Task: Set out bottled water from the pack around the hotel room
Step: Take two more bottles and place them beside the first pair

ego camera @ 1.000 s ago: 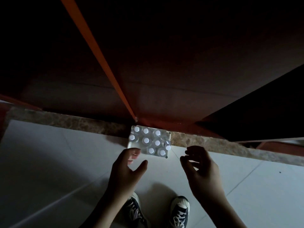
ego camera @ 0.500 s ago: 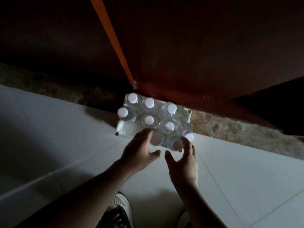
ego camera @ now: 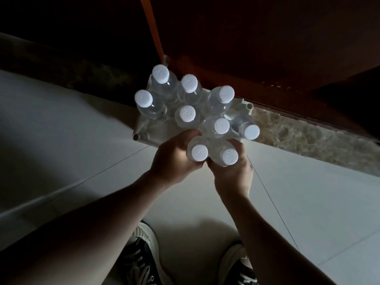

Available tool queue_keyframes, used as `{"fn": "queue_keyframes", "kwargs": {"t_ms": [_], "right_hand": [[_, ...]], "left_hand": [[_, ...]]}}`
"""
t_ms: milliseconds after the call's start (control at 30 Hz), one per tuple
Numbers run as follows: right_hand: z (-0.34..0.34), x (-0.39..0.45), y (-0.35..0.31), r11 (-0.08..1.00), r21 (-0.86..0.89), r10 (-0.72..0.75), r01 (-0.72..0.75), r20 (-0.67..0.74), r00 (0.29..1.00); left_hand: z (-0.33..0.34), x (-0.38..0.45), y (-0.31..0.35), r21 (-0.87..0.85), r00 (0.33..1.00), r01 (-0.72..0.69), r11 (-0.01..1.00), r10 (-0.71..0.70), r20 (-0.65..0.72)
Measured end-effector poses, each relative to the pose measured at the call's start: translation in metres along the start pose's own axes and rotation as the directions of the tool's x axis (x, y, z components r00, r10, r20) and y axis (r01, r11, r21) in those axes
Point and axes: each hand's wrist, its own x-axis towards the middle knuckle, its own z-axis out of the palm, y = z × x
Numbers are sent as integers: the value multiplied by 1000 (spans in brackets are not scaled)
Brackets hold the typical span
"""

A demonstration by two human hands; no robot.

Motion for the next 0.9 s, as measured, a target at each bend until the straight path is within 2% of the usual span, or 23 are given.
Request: {"fn": "queue_keyframes", "kwargs": {"t_ms": [100,200,367,467,600,700,900], "right_hand": [[-27,-14,-25,998,4,-63,63,3,998],[-69,-30,-65,993,42,-116,114,43,992],[-171,-49,-160,948,266,-220,175,148,964],[-242,-61,-235,863,450,-331,230,158,930],[-341,-84,-338,665,706,-481,243,156,863],[-419,-111,-413,575,786,-559,227,175,810],[-556,-179,-528,470,863,-588,186,149,795]], "left_hand": [[-32,-10,26,-29,1000,25,999,-25,-8],[-83,-18,66,-62,1000,-8,998,8,7],[-191,-26,158,-163,1000,14,987,-12,13],[-267,-28,229,-302,1000,11,953,-12,0],[-366,-36,337,-511,997,-73,857,48,-61],[-431,-48,422,-605,987,-162,780,115,-116],[-542,-83,561,-693,960,-268,669,128,-248]]}}
